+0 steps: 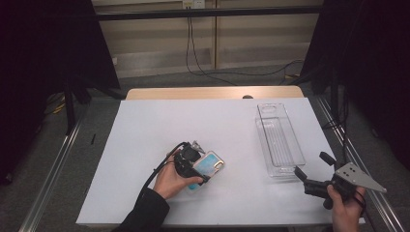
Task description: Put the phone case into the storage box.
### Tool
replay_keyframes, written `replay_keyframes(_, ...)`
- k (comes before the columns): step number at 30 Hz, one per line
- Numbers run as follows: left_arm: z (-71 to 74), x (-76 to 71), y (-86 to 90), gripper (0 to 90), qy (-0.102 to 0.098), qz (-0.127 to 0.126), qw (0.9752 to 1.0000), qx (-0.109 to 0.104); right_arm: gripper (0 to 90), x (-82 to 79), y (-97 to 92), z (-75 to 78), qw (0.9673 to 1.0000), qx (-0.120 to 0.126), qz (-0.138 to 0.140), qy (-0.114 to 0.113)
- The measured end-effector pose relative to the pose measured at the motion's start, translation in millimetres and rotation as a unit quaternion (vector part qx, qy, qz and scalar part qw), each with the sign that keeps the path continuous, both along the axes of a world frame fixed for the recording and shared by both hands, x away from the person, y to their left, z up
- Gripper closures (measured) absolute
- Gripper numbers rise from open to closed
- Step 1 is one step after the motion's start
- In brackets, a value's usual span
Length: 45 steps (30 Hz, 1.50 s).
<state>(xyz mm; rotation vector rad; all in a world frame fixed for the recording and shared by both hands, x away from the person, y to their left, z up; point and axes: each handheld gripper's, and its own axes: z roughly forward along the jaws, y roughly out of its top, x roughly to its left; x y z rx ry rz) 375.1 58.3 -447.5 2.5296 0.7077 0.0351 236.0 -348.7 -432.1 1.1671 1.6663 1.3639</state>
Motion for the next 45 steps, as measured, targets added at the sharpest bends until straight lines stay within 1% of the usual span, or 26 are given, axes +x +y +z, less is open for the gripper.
replay_keyframes(1,-0.3,-1.5,-1.2,7.2,-0.009,-0.005,0.9999,0.011,0.0,0.1,0.2,-0.1,1.0,0.0,0.001,0.0)
replay_keyframes(2,-0.7,-3.6,-3.3,7.0,-0.016,-0.005,0.9997,0.02,0.0,0.2,0.3,-0.2,1.0,0.0,0.001,0.0)
replay_keyframes(6,-1.3,-4.2,-3.3,6.4,-0.018,-0.003,0.9997,0.018,0.0,0.1,0.4,-0.3,1.0,-0.001,0.002,0.0)
replay_keyframes(7,-2.6,-5.9,-3.9,6.4,-0.018,0.008,0.9998,0.009,0.0,0.0,0.3,-0.3,1.0,-0.001,0.002,0.0)
replay_keyframes(8,-2.9,-5.6,-3.0,6.3,-0.02,0.006,0.9997,0.008,0.0,0.1,0.4,-0.2,1.0,-0.001,0.002,0.0)
replay_keyframes(9,-2.5,-5.0,-1.9,6.3,-0.02,-0.002,0.9997,0.014,0.0,0.1,0.4,-0.3,1.0,-0.001,0.002,0.0)
replay_keyframes(10,-3.4,-5.6,-2.5,6.3,-0.018,0.009,0.9998,0.006,0.0,0.2,0.5,-0.3,1.0,-0.001,0.003,0.0)
replay_keyframes(11,-3.4,-5.6,-2.7,6.3,-0.017,0.011,0.9998,0.006,0.0,0.1,0.4,-0.1,1.0,-0.001,0.003,-0.001)
replay_keyframes(13,-2.2,-4.7,-3.0,6.7,-0.017,0.004,0.9997,0.018,0.0,-0.1,0.2,0.1,1.0,0.001,0.001,-0.001)
replay_keyframes(15,-2.0,-5.1,-2.6,7.3,-0.016,0.01,0.9997,0.015,0.0,0.0,0.2,0.1,1.0,0.001,0.001,-0.001)
replay_keyframes(18,-0.3,-6.1,-3.6,11.1,-0.013,0.016,0.9996,0.018,0.0,0.1,0.3,-0.2,1.0,-0.001,0.002,0.0)
replay_keyframes(20,0.4,-6.2,-2.9,14.2,-0.016,0.024,0.9995,0.014,0.0,-0.1,0.5,-0.3,1.0,-0.002,0.005,-0.005)
replay_keyframes(21,0.7,-5.4,-1.8,16.5,-0.014,0.022,0.9996,0.013,0.0,-0.1,0.6,-0.1,1.0,-0.004,0.004,-0.006)
replay_keyframes(24,1.0,-5.6,-2.5,16.7,-0.013,0.023,0.9995,0.015,0.0,0.1,0.6,-0.4,1.0,-0.002,0.004,-0.004)
replay_keyframes(29,1.1,-5.1,-1.9,17.3,-0.011,0.029,0.9995,0.009,0.0,0.2,0.3,-0.5,1.0,-0.002,0.004,-0.004)
replay_keyframes(31,1.7,-4.0,-1.4,17.4,-0.011,0.023,0.9996,0.011,0.0,0.3,0.0,-0.6,1.0,-0.002,0.004,-0.004)
replay_keyframes(33,2.1,-3.6,-1.3,17.3,-0.01,0.023,0.9996,0.011,0.0,0.4,-0.2,-0.6,1.0,-0.001,0.004,-0.001)
replay_keyframes(36,2.5,-3.4,-1.0,17.4,-0.008,0.024,0.9996,0.009,0.0,0.3,-0.7,-0.6,1.0,-0.001,0.003,-0.004)
replay_keyframes(42,3.2,-2.2,0.9,17.4,0.0,0.036,0.9994,-0.003,0.0,-0.1,-0.6,-0.7,1.0,-0.001,0.002,-0.003)
replay_keyframes(45,3.7,-2.6,1.2,17.4,0.001,0.035,0.9994,-0.004,0.0,-0.2,-1.0,-0.8,1.0,-0.001,0.002,-0.003)
